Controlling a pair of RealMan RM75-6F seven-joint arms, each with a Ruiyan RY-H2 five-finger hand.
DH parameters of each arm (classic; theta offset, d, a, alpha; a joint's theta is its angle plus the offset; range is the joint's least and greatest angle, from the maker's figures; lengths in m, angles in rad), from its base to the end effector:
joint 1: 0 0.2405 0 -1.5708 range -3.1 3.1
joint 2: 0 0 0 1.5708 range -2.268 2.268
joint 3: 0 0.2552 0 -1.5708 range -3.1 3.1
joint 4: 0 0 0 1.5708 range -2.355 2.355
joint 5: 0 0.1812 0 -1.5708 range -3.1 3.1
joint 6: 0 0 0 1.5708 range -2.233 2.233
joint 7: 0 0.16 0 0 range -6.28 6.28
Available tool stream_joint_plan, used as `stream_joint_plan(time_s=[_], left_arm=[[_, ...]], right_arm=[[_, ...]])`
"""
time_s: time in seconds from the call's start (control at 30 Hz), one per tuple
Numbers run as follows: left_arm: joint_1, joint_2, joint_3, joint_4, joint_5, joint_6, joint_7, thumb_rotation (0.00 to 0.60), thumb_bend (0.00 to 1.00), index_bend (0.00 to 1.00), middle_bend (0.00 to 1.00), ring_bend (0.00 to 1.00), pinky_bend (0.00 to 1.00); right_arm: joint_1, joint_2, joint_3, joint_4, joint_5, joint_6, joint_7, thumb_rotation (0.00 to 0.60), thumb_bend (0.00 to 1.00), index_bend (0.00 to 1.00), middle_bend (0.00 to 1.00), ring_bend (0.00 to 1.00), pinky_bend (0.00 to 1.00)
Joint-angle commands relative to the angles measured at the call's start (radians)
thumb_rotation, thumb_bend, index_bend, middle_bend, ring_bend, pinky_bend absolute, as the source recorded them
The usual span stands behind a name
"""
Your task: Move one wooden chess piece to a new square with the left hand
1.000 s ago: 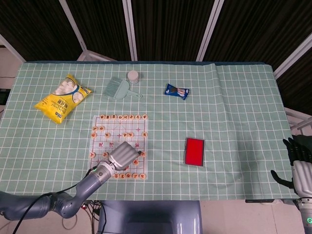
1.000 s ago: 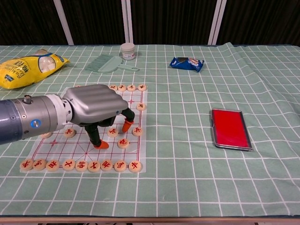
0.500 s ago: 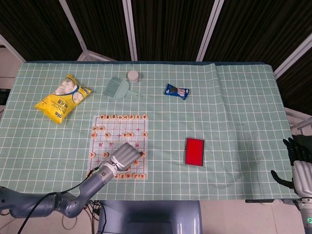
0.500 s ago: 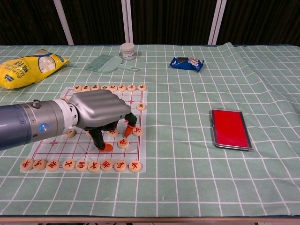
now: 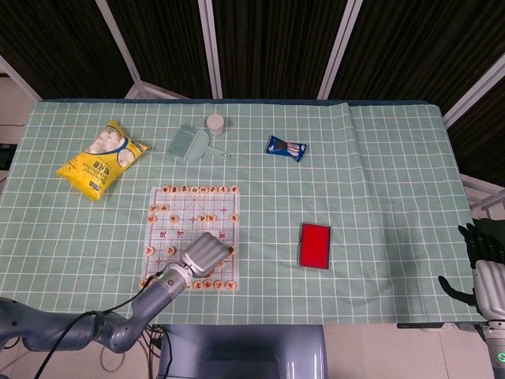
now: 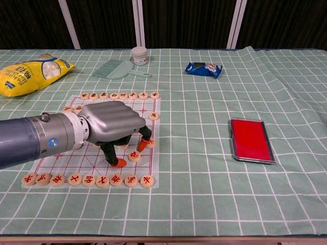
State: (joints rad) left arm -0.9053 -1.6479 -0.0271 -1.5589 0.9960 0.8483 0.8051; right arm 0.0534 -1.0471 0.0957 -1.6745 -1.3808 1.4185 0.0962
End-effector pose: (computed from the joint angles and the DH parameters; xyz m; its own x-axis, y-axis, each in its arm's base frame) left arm -0.1006 0.3038 -0.0670 0.7970 0.2192 0.5628 0.5333 -0.6929 -0.4853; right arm -0.3144 -0.1915 0.2064 0.2946 -0.0216 0.9554 -0.9463 0.1324 0.2948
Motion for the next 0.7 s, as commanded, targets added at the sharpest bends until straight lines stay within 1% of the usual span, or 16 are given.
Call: stream_joint_plan(time_s=[0.03,0.3,0.47,0.7], left_arm=[[-0.002,-0.002,0.003,0.002,-0.001,0.002,-0.002,0.600,0.23,0.45,1.00,0.96,0.95],[-0.006,-0.006,0.013,0.010,0.001,0.015,-0.011,0.600,0.25,0.47,1.00,0.96,0.95],[-0.005,-0.010,0.012,0.015,0.015,0.026,-0.030,0.600,0.29,0.50,1.00,0.96,0.95],[-0.001,-0.014,0.017,0.023,0.032,0.037,-0.044,0.600,0.30,0.51,1.00,0.96,0.95]], right_arm=[[0.000,0.000,0.000,-0.001,0.001,0.000,0.001,0.600,0.30,0.00,0.00,0.00,0.00],[0.000,0.000,0.000,0.000,0.001,0.001,0.002,0.600,0.30,0.00,0.00,0.00,0.00],[0.000,0.001,0.000,-0.001,0.001,-0.001,0.003,0.600,0.30,0.00,0.00,0.00,0.00],[0.000,0.002,-0.001,-0.003,0.000,-0.002,0.004,0.600,0.30,0.00,0.00,0.00,0.00]])
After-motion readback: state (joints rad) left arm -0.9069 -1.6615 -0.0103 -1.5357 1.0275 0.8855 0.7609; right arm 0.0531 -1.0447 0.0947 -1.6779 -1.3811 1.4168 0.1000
